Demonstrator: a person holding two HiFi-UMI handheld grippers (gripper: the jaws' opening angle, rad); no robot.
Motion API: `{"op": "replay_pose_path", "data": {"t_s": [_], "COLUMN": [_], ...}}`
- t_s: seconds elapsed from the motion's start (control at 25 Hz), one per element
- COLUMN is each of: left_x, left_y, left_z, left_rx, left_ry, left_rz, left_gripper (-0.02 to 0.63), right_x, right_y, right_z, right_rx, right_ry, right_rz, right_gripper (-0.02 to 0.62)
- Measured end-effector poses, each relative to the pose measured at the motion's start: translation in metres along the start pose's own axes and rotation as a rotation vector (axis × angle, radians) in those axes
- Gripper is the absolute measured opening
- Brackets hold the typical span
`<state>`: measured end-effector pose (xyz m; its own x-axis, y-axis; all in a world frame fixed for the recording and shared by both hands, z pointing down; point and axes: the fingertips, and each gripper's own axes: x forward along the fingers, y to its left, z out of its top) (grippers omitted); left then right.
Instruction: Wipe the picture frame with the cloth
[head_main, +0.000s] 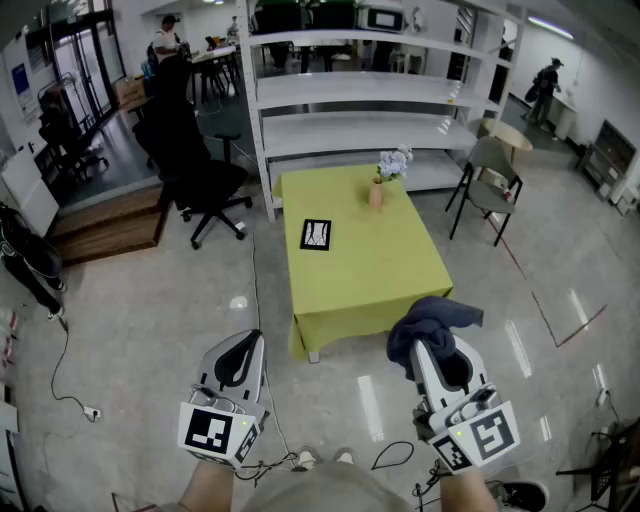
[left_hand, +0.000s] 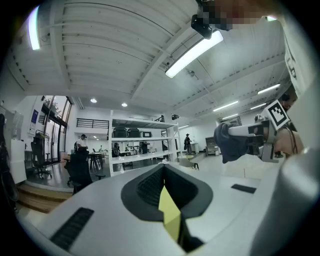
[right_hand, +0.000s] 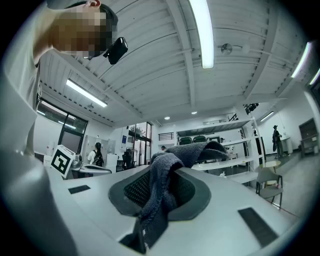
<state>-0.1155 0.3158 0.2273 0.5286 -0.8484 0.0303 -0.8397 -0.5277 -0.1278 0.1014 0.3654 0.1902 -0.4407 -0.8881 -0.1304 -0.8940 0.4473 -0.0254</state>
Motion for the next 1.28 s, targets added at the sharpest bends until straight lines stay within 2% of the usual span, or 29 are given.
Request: {"op": "replay_pose_path", "data": {"t_s": [0.32, 0.76, 1.28], "left_x": [0.001, 0.000, 0.006], "left_y": [-0.008, -0.029, -0.060], "left_z": [0.005, 0.003, -0.002], "left_rx": [0.006, 0.016, 0.031], "left_ry": [-0.012, 0.007, 0.015], "left_rz": [-0.011, -0.016, 0.034], "left_gripper": [0.008, 0.008, 0.008], "right_x": [-0.002, -0.016, -0.033], "right_y": [-0.007, -0.016, -0.045], "right_z": [-0.004, -0.009, -0.027], "right_rx": [-0.005, 0.005, -0.015], "right_ry": [0.014, 0.030, 0.063], "right_rz": [-0.022, 0.003, 0.055], "right_gripper": [0.072, 0.075, 0.077]}}
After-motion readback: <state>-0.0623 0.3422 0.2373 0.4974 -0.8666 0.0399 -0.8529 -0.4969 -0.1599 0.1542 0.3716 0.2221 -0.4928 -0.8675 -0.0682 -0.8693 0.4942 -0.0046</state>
